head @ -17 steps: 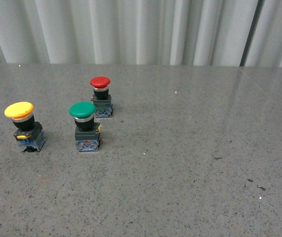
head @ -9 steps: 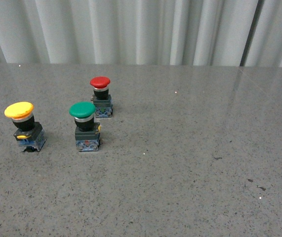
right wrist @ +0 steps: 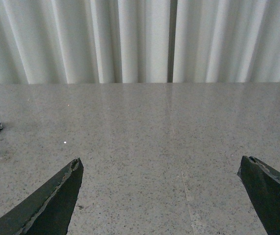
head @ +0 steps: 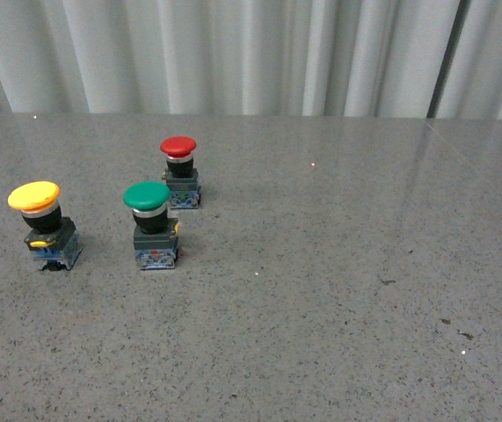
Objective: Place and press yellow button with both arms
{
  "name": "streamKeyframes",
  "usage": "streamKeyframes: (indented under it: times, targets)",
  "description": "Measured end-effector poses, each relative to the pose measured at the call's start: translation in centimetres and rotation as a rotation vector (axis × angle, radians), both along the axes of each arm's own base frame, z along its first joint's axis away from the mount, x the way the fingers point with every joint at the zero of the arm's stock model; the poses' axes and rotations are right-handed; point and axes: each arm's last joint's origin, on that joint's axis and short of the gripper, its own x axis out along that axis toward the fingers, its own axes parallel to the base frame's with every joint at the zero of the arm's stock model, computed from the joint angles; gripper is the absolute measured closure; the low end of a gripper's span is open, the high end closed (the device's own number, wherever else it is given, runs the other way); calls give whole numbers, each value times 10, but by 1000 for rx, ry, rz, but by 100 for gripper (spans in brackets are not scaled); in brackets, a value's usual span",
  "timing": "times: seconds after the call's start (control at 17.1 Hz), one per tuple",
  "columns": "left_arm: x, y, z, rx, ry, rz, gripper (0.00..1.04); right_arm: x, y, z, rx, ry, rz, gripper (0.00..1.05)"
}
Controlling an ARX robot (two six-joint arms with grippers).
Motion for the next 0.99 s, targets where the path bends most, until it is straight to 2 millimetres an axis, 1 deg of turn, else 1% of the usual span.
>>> streamKeyframes:
  times: [0.53,0.58,0.64,0.7,0.76,0.82,0.88,0.93,0.99]
  targets:
    - [0,0,0,0,0,0,7,0,0,0,0,0,0,7]
    - [0,0,-1,0,21,15,7,0,0,0,0,0,0,7]
    - [2,-3,-2,19,173,125,7,0,0,0,0,0,-2,7]
    - [11,-3,8,58,218,226,7,0,0,0,0,-1,2,7]
    - [21,0,23,72,194,329,7,0,0,0,0,-1,0,7]
    - [32,2,39,74,145,359,7,0,0,0,0,1,0,7]
    - [47,-1,56,83,97,327,7,0,0,0,0,1,0,7]
    - [68,-6,71,96,73,275,7,0,0,0,0,-1,0,7]
    - [88,-11,78,105,93,230,7,0,0,0,0,0,0,7]
